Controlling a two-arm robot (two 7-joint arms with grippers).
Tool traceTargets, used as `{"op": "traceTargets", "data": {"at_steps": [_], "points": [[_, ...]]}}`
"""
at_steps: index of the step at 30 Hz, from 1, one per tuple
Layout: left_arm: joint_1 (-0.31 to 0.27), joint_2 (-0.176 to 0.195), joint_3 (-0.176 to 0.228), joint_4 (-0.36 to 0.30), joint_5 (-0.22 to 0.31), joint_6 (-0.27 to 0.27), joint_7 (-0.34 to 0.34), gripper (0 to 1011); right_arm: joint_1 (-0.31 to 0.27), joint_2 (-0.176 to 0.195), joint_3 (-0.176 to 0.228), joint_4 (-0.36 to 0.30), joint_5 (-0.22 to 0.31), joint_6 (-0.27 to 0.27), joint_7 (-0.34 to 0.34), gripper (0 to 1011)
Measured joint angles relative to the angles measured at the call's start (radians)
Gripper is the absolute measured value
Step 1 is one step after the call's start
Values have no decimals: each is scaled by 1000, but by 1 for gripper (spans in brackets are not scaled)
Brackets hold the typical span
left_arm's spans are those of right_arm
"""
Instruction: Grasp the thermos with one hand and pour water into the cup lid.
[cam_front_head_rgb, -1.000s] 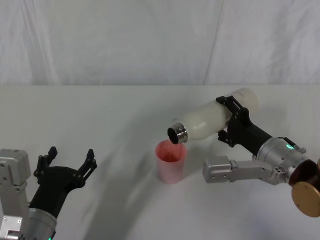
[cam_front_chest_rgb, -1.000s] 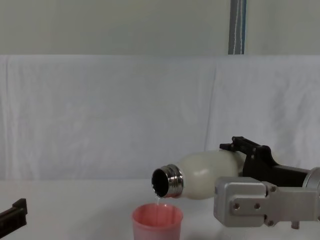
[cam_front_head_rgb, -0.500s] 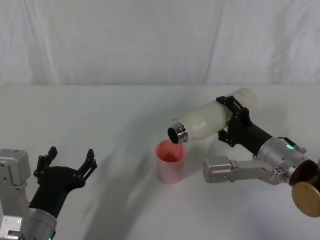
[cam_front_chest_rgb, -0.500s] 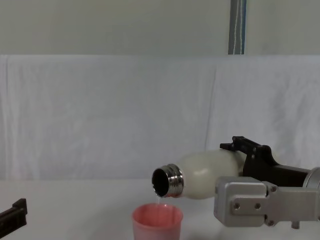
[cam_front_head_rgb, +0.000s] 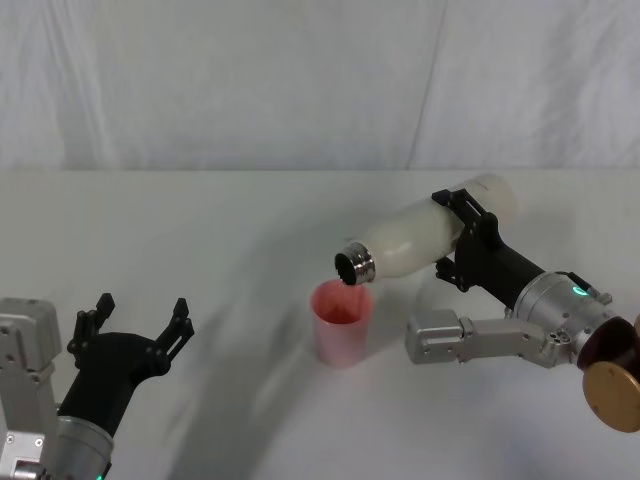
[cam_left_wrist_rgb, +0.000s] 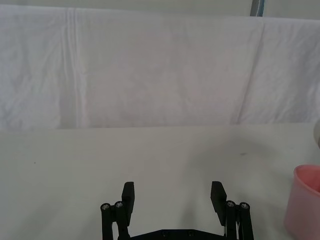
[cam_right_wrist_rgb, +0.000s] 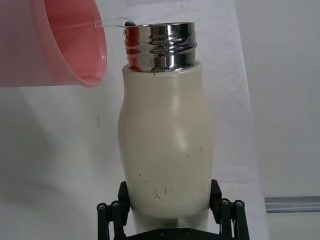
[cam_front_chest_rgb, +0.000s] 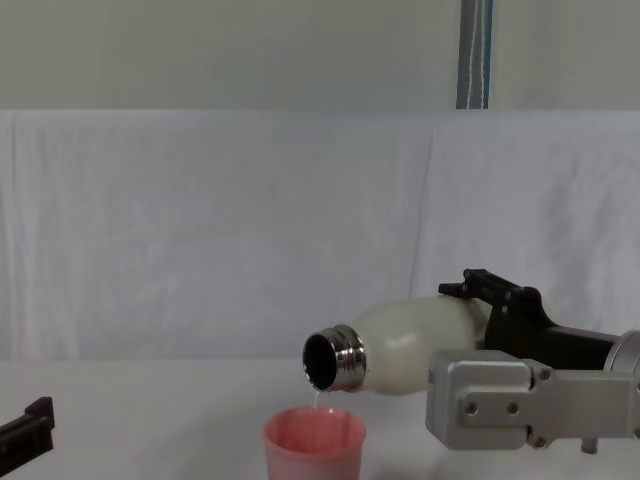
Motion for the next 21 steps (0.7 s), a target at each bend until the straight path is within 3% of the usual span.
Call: {"op": "traceTargets", "data": {"at_steps": [21], "points": [[0, 0, 0, 0, 0, 0, 0, 1001, 4, -2, -2, 4, -1, 0, 1, 956]]}}
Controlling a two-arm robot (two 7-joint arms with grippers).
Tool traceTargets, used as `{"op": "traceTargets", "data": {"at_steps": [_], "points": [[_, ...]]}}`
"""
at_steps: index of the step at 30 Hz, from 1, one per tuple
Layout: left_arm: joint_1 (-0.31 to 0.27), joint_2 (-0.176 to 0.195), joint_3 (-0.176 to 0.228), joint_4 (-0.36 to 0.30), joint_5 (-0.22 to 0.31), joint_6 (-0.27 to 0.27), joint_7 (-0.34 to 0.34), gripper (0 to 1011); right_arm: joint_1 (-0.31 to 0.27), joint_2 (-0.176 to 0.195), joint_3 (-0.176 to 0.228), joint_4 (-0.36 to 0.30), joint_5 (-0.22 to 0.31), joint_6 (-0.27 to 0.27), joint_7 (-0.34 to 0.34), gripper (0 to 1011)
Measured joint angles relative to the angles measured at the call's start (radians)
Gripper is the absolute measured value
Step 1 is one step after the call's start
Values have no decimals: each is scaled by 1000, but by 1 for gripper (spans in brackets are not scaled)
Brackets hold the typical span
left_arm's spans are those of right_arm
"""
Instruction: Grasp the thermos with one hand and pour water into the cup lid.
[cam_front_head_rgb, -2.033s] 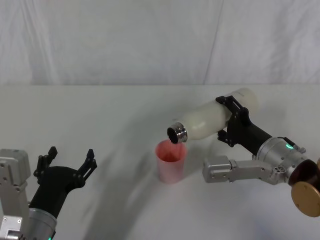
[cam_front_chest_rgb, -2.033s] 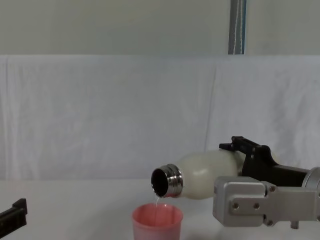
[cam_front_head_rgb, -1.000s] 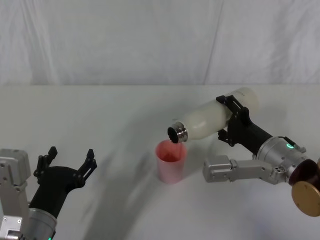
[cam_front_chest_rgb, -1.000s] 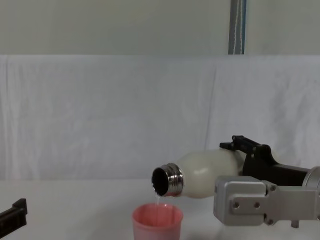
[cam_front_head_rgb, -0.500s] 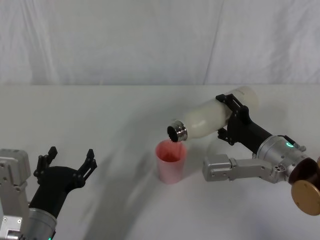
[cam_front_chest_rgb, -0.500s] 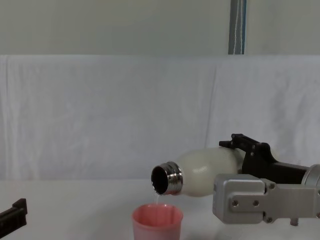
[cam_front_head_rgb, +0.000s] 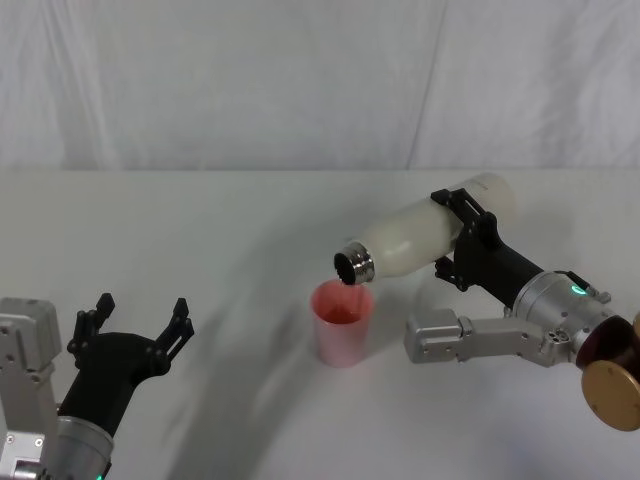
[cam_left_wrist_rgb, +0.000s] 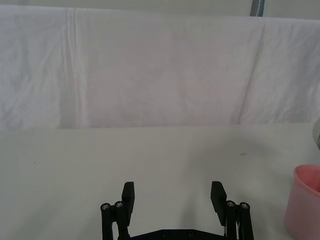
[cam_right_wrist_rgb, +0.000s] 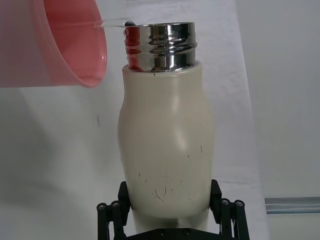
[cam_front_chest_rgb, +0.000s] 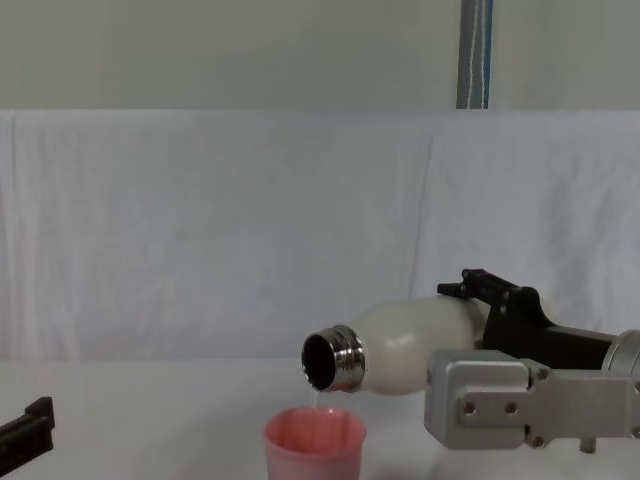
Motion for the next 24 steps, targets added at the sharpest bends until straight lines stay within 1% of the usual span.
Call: {"op": "traceTargets", "data": {"at_steps": [24], "points": [[0, 0, 0, 0, 0, 0, 0, 1001, -2, 1, 1, 4, 2, -1, -2, 956]]}}
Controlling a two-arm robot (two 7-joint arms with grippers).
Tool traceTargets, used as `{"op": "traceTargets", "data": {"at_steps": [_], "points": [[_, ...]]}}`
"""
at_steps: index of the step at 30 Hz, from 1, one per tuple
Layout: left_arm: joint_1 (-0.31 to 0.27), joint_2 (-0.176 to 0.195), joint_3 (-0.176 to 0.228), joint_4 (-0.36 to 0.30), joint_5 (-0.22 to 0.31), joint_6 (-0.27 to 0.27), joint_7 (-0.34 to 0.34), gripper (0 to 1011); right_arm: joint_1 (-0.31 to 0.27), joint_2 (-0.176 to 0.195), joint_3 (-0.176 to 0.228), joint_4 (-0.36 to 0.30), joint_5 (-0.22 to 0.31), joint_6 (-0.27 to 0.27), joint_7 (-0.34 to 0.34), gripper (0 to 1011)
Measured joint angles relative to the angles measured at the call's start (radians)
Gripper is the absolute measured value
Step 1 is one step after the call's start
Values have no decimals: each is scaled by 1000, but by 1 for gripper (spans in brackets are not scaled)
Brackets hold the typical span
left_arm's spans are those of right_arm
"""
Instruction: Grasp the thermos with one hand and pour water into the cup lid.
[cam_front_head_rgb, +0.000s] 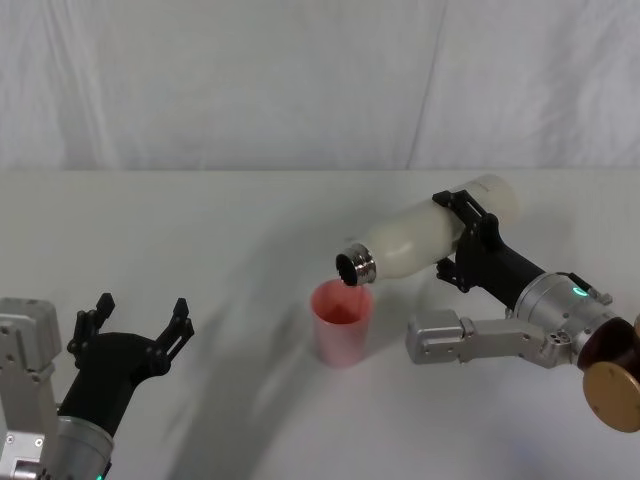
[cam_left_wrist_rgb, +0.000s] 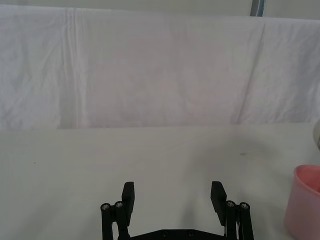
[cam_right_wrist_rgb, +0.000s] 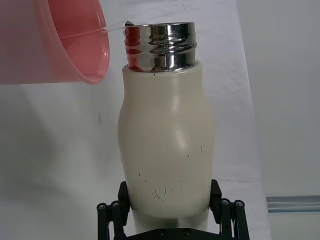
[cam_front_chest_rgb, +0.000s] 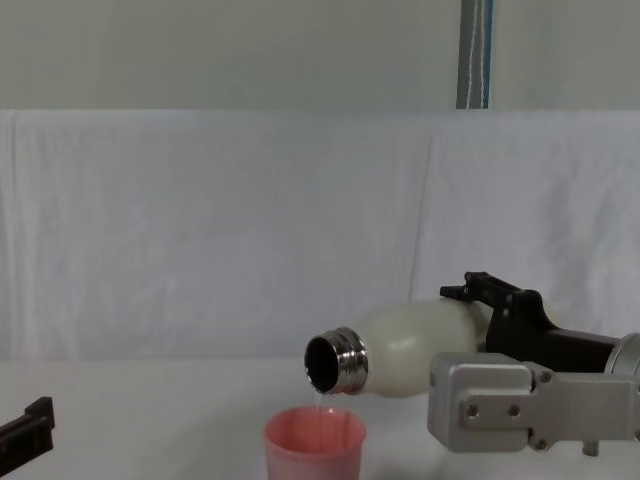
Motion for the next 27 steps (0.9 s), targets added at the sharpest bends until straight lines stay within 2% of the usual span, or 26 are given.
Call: {"op": "traceTargets", "data": {"at_steps": [20, 27], "points": [[0, 0, 0, 0, 0, 0, 0, 1001, -2, 2, 1, -2, 1, 0, 0, 956], [0, 0, 0, 0, 0, 0, 0, 1001, -9, -4, 20, -10, 50, -15, 18, 956]]}}
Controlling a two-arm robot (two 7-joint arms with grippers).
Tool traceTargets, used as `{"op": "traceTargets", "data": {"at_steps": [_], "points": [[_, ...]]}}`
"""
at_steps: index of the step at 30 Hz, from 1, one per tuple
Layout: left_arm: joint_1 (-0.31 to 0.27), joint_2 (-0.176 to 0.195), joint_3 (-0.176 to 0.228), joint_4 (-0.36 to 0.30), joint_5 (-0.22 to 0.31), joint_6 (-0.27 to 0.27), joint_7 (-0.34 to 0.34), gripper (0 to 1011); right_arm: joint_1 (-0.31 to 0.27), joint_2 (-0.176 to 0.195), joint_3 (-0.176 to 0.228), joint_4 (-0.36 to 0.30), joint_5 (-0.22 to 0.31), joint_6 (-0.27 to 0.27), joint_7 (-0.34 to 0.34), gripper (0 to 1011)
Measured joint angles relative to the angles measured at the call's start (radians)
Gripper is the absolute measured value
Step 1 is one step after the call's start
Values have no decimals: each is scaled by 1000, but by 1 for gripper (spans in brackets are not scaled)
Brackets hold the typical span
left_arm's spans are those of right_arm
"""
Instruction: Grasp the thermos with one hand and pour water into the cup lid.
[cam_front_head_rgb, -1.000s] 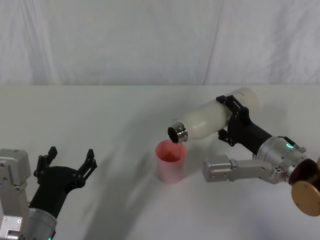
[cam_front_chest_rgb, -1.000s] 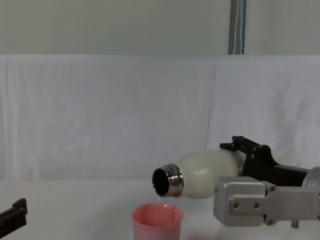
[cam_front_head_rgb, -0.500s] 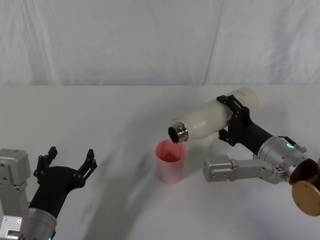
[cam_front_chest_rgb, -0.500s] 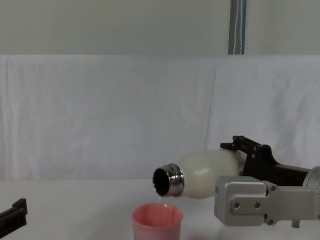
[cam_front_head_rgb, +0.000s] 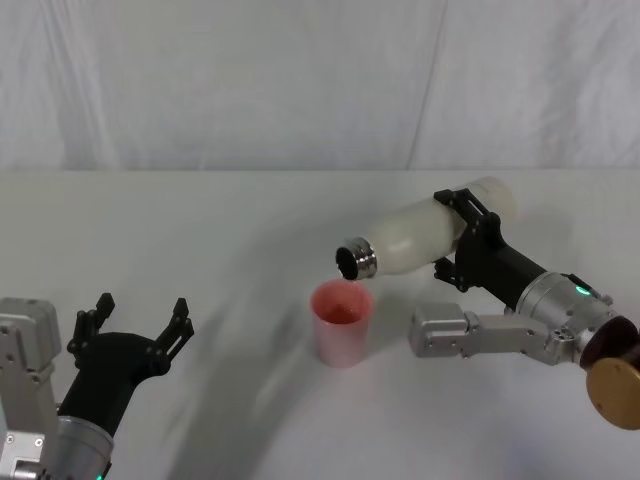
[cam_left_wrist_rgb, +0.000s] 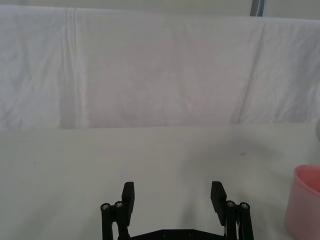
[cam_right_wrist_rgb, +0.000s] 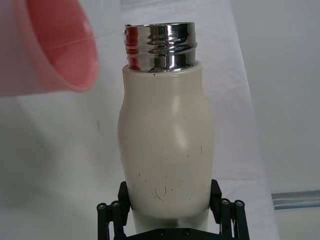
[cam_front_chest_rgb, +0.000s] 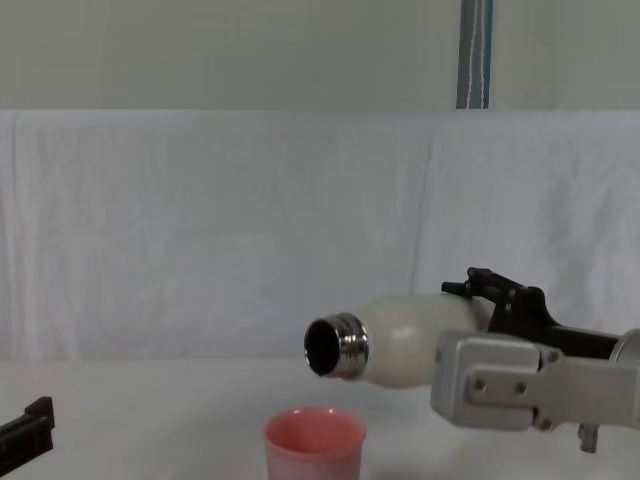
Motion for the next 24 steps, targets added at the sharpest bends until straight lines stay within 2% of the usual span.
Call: {"op": "traceTargets", "data": {"at_steps": [4, 7, 11, 14, 19, 23, 24], "points": [[0, 0, 0, 0, 0, 0, 0, 1001, -4, -4, 11, -5, 33, -9, 14, 956], [0, 0, 0, 0, 0, 0, 0, 1001, -14, -12, 35, -18, 93, -23, 42, 956], [0, 0, 0, 0, 0, 0, 0, 1001, -23, -20, 56, -29, 146, -28, 64, 956], [0, 0, 0, 0, 0, 0, 0, 1001, -35, -35, 93, -46, 230, -27, 101, 956], [0, 0, 0, 0, 0, 0, 0, 1001, -52, -54, 140, -66, 328, -13, 143, 956], [0, 0, 0, 0, 0, 0, 0, 1001, -70, -70, 186, -86, 431, 3, 188, 956], [0, 0, 0, 0, 0, 0, 0, 1001, -70, -70, 186, -86, 431, 3, 188, 956]]}}
